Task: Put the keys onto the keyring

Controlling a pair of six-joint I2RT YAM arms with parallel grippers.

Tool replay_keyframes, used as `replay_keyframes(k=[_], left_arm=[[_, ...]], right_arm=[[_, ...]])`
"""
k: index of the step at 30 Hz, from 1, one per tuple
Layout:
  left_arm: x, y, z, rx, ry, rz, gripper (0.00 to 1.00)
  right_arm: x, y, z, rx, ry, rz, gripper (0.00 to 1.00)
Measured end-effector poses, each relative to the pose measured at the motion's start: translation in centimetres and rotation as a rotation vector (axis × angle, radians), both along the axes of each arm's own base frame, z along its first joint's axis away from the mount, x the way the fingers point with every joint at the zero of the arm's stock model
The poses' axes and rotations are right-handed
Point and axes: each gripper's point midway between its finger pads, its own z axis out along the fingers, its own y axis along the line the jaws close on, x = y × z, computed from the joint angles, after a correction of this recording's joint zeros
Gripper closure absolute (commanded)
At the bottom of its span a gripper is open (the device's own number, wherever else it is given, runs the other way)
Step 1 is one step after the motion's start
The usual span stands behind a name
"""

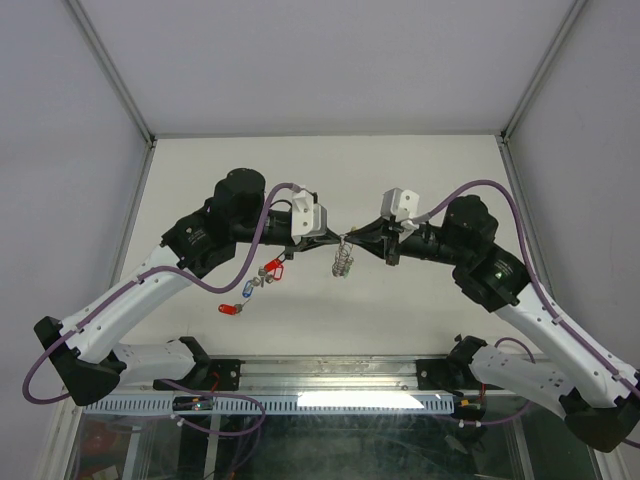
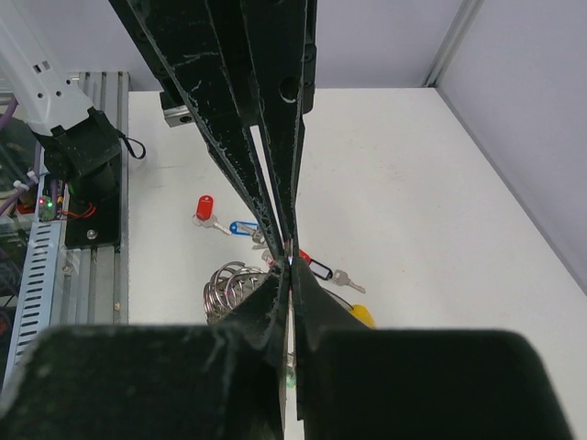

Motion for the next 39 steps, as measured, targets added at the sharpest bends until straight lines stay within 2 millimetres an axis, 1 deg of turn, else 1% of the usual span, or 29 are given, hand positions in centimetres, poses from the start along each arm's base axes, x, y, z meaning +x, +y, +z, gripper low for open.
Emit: replay_keyframes(k=[15, 28, 36, 39], left_arm=[[-0.1, 0.0, 0.7, -0.021, -0.014, 0.001, 1.00], [0.4, 0.2, 0.6, -0.019, -0.018, 0.029, 1.00], [0.3, 0.3, 0.6, -0.021, -0.020, 0.030, 1.00], [0.2, 0.4, 1.0, -0.032, -0.025, 0.032, 0.88]], right_arm=[[-0.2, 0.3, 1.1, 0.141, -0.005, -0.007, 1.00], [0.7, 0.8, 1.2, 0.327, 0.035, -0.042, 1.00], [0.5, 0.9, 1.3, 0.405, 0.028, -0.029, 1.00], [0.3, 0.9, 1.5, 0.410, 0.013, -0.017, 1.00]])
